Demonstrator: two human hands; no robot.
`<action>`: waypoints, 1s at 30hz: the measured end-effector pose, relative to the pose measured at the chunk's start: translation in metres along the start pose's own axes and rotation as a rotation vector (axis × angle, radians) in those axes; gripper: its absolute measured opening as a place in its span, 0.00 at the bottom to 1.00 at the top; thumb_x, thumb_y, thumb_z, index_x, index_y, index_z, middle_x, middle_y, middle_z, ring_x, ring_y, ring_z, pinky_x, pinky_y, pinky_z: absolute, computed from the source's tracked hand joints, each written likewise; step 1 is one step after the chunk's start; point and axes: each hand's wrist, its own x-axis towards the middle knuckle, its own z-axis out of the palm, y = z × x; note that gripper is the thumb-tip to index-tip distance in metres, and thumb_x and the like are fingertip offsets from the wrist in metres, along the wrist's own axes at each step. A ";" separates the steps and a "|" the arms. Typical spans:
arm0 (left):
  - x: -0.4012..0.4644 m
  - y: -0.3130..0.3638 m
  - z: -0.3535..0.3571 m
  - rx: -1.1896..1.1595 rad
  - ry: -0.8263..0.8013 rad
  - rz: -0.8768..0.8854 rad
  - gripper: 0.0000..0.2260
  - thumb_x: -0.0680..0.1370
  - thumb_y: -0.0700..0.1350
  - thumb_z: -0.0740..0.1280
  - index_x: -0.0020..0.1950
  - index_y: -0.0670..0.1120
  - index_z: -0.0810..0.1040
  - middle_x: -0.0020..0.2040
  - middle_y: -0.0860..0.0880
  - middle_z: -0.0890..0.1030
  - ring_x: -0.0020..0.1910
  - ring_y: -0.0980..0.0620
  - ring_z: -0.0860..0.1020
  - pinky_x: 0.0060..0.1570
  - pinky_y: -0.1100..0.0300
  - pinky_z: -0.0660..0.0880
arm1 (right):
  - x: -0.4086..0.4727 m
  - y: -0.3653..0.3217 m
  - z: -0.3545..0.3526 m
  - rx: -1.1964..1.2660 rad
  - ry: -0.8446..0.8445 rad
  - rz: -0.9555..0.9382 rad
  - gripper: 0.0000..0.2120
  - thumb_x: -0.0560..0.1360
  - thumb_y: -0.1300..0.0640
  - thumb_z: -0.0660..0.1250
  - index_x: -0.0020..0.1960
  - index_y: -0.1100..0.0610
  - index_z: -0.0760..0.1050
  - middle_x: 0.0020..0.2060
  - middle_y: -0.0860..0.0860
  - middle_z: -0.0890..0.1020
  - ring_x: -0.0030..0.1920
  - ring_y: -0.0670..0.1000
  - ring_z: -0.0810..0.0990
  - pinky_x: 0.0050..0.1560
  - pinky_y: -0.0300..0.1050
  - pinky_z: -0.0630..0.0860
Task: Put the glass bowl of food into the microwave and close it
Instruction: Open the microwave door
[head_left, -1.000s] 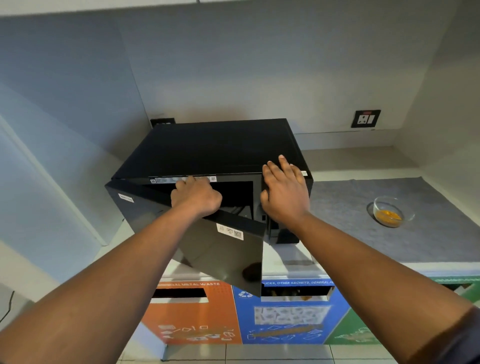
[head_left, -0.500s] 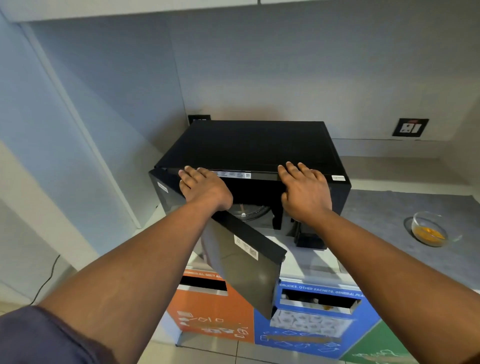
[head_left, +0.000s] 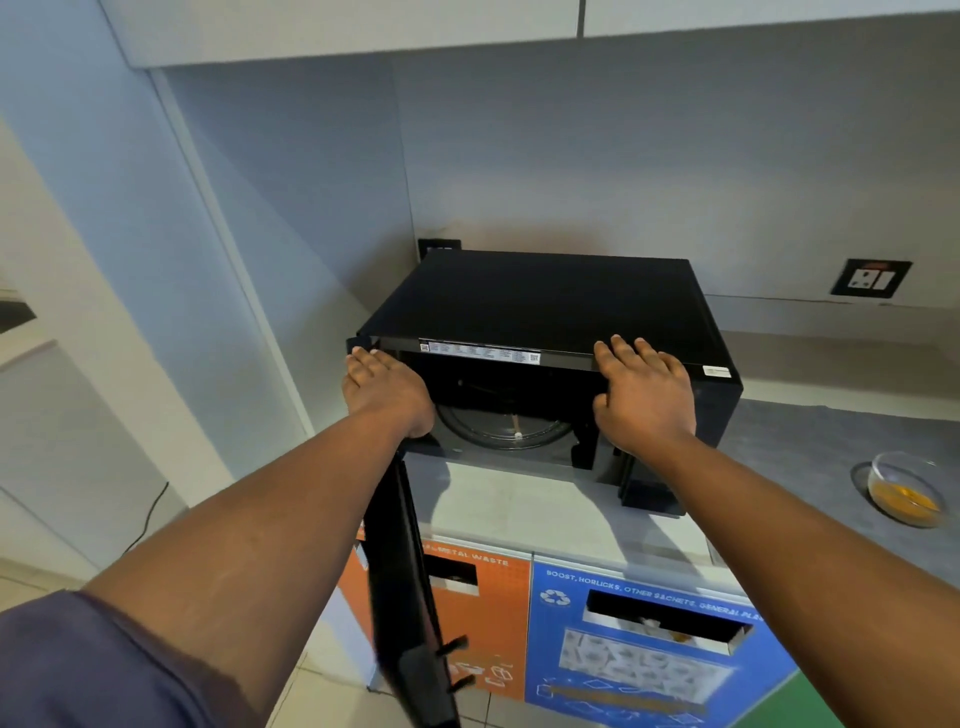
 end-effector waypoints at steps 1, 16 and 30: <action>-0.001 -0.003 0.000 0.020 0.004 0.007 0.44 0.76 0.37 0.67 0.80 0.32 0.38 0.82 0.32 0.40 0.83 0.34 0.43 0.80 0.43 0.49 | 0.000 0.000 0.000 -0.002 0.001 0.001 0.32 0.79 0.49 0.62 0.81 0.50 0.59 0.80 0.52 0.63 0.80 0.56 0.59 0.77 0.58 0.58; 0.005 -0.053 0.020 0.107 0.270 0.145 0.41 0.77 0.41 0.70 0.83 0.36 0.49 0.83 0.36 0.54 0.82 0.38 0.55 0.80 0.45 0.56 | -0.002 -0.004 0.004 0.016 0.054 0.030 0.30 0.78 0.50 0.63 0.79 0.50 0.62 0.78 0.52 0.67 0.79 0.56 0.62 0.76 0.57 0.59; 0.012 -0.085 0.025 0.093 0.457 0.291 0.33 0.79 0.39 0.66 0.82 0.40 0.57 0.82 0.40 0.62 0.81 0.43 0.61 0.79 0.49 0.61 | -0.003 -0.005 0.007 0.022 0.070 0.039 0.30 0.78 0.50 0.64 0.79 0.50 0.62 0.79 0.52 0.66 0.79 0.56 0.61 0.77 0.57 0.58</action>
